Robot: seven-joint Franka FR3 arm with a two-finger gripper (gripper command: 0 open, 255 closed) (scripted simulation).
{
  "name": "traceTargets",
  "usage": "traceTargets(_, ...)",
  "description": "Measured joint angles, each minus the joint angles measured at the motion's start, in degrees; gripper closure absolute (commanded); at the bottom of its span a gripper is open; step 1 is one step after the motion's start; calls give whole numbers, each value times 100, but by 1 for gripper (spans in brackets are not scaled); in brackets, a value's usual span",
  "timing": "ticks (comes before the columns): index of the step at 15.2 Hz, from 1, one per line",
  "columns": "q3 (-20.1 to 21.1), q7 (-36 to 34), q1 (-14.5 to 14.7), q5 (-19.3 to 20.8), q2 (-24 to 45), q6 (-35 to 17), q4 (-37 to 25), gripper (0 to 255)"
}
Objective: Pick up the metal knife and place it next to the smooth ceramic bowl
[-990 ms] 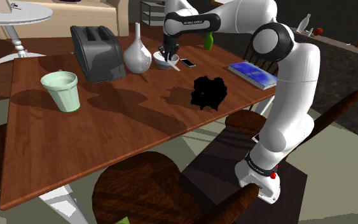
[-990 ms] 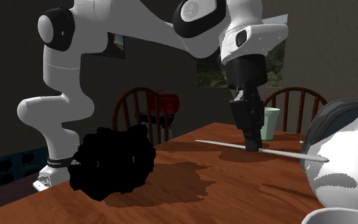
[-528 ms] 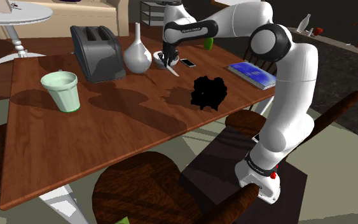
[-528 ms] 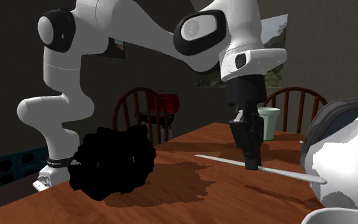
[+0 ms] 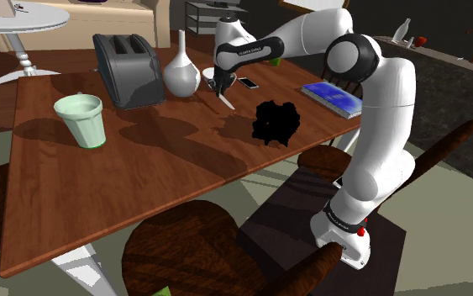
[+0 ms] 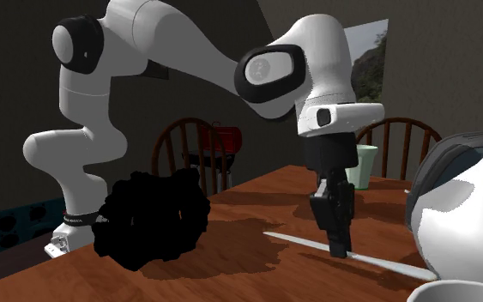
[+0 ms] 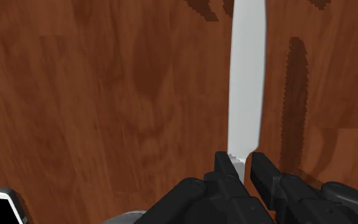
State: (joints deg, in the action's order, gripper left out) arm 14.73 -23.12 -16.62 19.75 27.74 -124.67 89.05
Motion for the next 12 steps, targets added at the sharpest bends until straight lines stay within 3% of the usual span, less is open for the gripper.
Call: traceTargets(12, -77, -174, 25, 153, 240, -525, 304, 255)
